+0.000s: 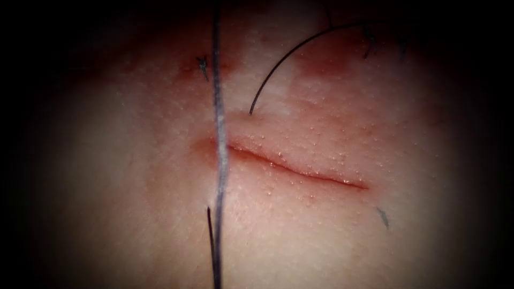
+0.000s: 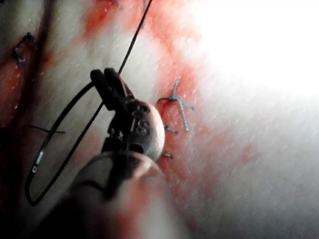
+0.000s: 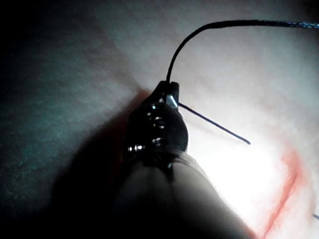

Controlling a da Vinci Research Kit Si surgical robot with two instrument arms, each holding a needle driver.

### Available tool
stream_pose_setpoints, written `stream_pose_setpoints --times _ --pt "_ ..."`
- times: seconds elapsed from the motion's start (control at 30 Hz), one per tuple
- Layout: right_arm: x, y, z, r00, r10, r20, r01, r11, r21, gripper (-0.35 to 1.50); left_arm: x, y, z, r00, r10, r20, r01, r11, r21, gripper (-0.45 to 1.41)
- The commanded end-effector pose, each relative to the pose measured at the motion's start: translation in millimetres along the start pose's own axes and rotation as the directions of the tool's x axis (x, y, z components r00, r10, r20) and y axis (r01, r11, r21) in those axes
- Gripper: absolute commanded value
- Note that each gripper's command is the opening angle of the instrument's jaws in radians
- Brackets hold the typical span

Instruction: Wound Closure

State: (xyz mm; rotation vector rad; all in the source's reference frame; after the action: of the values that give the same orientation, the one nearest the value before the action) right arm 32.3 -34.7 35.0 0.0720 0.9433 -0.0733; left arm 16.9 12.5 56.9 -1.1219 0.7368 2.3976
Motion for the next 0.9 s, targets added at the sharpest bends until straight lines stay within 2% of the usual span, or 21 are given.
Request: stream_pose_setpoints --times 0.03,0.23,0.27,0.33,0.37,0.4,0.47,0.6,0.7,0.9 --pt "1.1 -1.7 1.1 1.0 -0.01 -0.001 0.01 1.0 0.025 -0.35 -0.3 0.5 0.7 1.0 -0.002 -0.001 0.002 1.0 0.0 -0.45" --pt "1.7 -2.3 1.7 1.0 -0.008 -0.03 0.011 0.996 0.087 -0.35 -0.2 0.6 0.7 1.0 -0.002 0.0 0.002 1.0 0.001 -0.45" --pt "1.7 -1.9 1.8 0.999 -0.005 -0.031 0.008 0.996 0.088 -0.21 -0.2 0.6 0.7 1.0 -0.002 0.0 0.002 1.0 0.001 -0.45" --pt "1.2 -0.5 2.0 0.998 0.006 -0.067 -0.002 0.998 0.061 0.52 -0.2 0.6 0.7 1.0 -0.001 0.001 0.001 1.0 0.0 -0.45" --pt "0.9 0.3 2.1 0.996 0.012 -0.086 -0.008 0.999 0.047 0.81 -0.2 0.6 0.7 1.0 -0.001 0.001 0.001 1.0 0.0 -0.45" --pt "0.5 1.2 2.0 0.994 0.018 -0.107 -0.014 0.999 0.036 1.03 -0.2 0.7 0.8 1.0 0.0 0.001 0.0 1.0 0.0 -0.45" --pt "-0.4 3.4 1.8 0.988 0.032 -0.149 -0.033 0.999 -0.002 1.26 -0.3 0.7 0.8 1.0 0.001 0.002 -0.001 1.0 -0.002 -0.45" --pt "-2.2 7.6 0.8 0.984 0.03 -0.176 -0.046 0.995 -0.088 1.45 -0.3 0.8 0.9 1.0 -0.002 0.003 0.002 1.0 -0.002 -0.45" --pt "-3.5 10.3 0.5 0.983 0.008 -0.182 -0.031 0.992 -0.125 1.45 -0.4 0.9 1.0 1.0 0.0 0.004 0.0 1.0 -0.003 -0.45" --pt "-6.2 12.6 3.4 0.986 -0.008 -0.164 -0.019 0.987 -0.158 1.45 -0.3 1.0 1.1 1.0 0.001 0.01 -0.001 1.0 0.0 -0.45"
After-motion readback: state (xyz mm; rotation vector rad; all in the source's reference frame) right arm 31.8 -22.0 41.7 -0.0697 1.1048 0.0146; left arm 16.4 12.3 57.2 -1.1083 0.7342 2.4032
